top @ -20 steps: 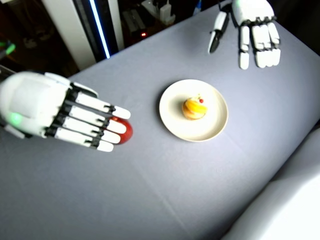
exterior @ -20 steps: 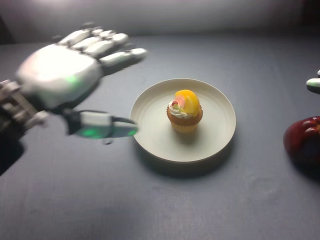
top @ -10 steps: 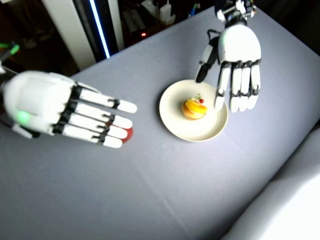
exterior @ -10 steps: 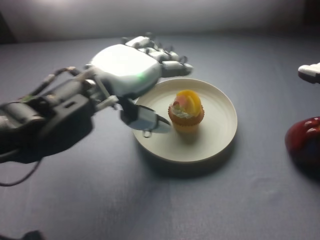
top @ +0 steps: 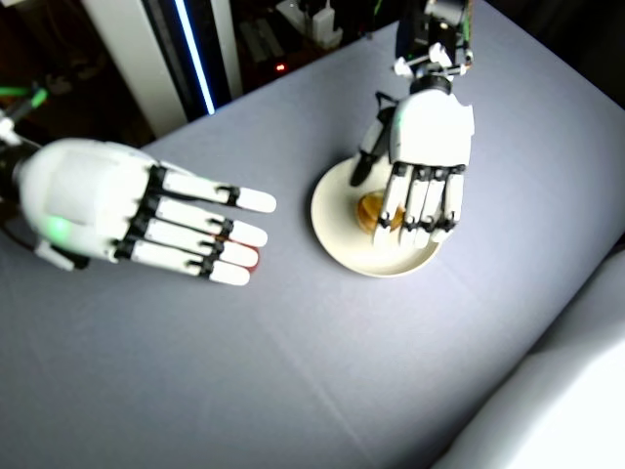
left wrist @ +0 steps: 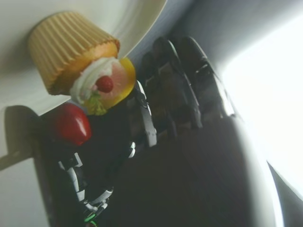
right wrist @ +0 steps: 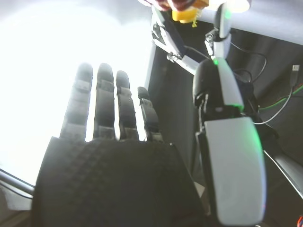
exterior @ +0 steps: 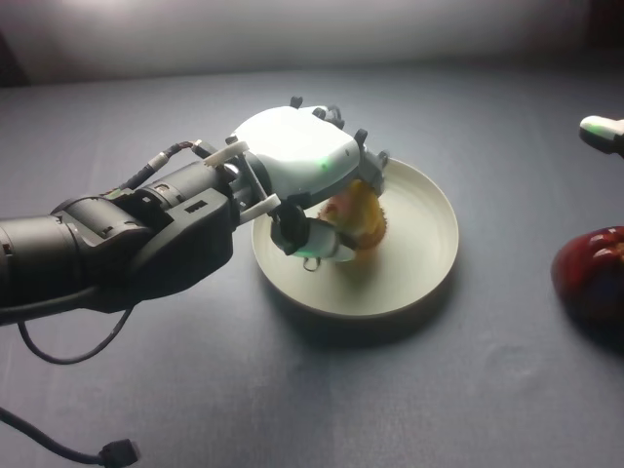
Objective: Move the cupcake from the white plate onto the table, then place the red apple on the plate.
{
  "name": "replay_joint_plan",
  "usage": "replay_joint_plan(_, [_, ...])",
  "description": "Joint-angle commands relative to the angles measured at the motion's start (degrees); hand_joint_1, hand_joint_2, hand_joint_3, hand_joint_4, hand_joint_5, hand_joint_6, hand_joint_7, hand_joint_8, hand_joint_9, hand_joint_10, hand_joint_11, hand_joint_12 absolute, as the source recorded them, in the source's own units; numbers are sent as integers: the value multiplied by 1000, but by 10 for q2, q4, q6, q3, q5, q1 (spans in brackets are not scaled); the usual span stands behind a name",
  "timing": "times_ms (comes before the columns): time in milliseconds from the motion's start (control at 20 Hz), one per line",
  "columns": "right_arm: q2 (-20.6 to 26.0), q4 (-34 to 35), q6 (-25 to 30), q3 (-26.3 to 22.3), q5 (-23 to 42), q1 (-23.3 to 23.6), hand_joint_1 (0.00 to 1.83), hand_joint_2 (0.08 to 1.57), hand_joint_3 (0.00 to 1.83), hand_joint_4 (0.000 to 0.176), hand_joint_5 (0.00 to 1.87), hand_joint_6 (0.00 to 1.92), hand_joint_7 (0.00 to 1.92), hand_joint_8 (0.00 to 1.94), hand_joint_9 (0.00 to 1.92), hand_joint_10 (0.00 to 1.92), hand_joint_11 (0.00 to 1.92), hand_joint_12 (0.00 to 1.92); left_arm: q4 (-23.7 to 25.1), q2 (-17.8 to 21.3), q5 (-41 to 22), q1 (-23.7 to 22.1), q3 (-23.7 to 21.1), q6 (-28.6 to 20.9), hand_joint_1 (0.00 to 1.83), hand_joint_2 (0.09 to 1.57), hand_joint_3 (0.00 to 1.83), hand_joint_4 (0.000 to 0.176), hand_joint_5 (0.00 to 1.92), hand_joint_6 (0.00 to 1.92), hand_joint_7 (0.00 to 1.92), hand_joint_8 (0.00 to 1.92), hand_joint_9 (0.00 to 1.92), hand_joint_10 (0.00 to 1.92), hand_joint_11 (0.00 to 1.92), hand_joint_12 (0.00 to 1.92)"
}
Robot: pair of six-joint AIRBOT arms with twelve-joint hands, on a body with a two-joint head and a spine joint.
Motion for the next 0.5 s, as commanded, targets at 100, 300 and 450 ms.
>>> replay_joint_plan(100, [0, 14, 7, 3, 69, 3, 856, 1215, 2, 54, 0, 0, 223, 18, 248, 14, 143, 77, 0, 17, -68, -7, -4, 3, 1246, 1161, 0, 0, 1017, 714, 807, 1448, 901, 1019, 648, 1494])
replay_joint_plan(300, [0, 14, 10, 3, 68, 3, 839, 1210, 0, 67, 0, 0, 238, 10, 264, 11, 179, 78, 1, 55, -113, -13, -36, -1, 1253, 1131, 0, 0, 1124, 541, 840, 1379, 759, 1002, 582, 1465])
replay_joint_plan(450, [0, 14, 16, 2, 68, 2, 852, 1212, 0, 66, 14, 5, 258, 12, 267, 7, 190, 77, 10, 116, -164, -5, -83, -1, 1260, 1128, 0, 0, 1063, 615, 904, 1323, 890, 939, 651, 1445])
